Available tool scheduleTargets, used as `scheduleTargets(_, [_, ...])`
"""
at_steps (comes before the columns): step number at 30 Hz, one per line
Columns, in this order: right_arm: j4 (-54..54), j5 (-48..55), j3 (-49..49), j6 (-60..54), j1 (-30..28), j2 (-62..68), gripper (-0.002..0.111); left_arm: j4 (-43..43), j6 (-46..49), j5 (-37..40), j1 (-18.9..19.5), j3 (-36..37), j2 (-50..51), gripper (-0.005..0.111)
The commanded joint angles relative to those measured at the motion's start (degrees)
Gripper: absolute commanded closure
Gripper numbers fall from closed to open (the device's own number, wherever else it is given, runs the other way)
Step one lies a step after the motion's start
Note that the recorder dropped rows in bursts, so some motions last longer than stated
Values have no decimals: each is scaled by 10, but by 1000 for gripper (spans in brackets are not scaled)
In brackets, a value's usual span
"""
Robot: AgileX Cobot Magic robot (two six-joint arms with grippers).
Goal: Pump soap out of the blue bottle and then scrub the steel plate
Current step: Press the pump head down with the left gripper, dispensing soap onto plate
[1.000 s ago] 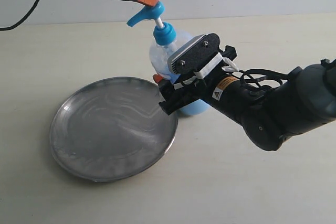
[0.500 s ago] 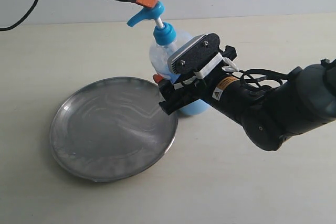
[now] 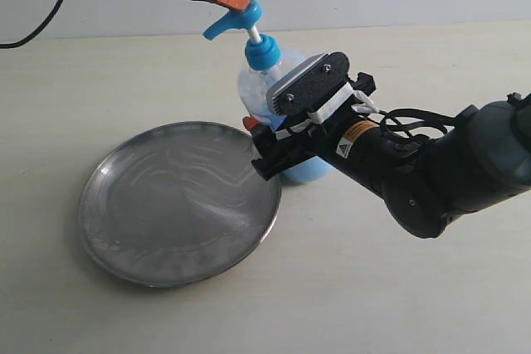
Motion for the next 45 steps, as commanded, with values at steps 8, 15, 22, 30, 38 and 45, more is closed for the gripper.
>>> scheduleTargets(8, [-18, -14, -4, -4, 1, -7, 108, 5, -6, 32, -4, 5, 17, 107])
scheduleTargets(15, [-18, -14, -4, -4, 1, -7, 108, 5, -6, 50, -4, 5, 27, 107])
scheduleTargets(22, [-29, -15, -4, -4, 1, -7, 108, 5, -7, 60, -6, 5, 50, 107])
scheduleTargets(30, [-29, -15, -4, -4, 1, -7, 108, 4, -8, 70, -6, 11, 61, 107])
scheduleTargets(38, [-29, -15, -4, -4, 1, -7, 108, 4, -8, 71, -20, 21, 105, 107])
scheduleTargets(45, [-29, -16, -4, -4, 1, -7, 108, 9, -13, 45, -22, 52, 137, 107])
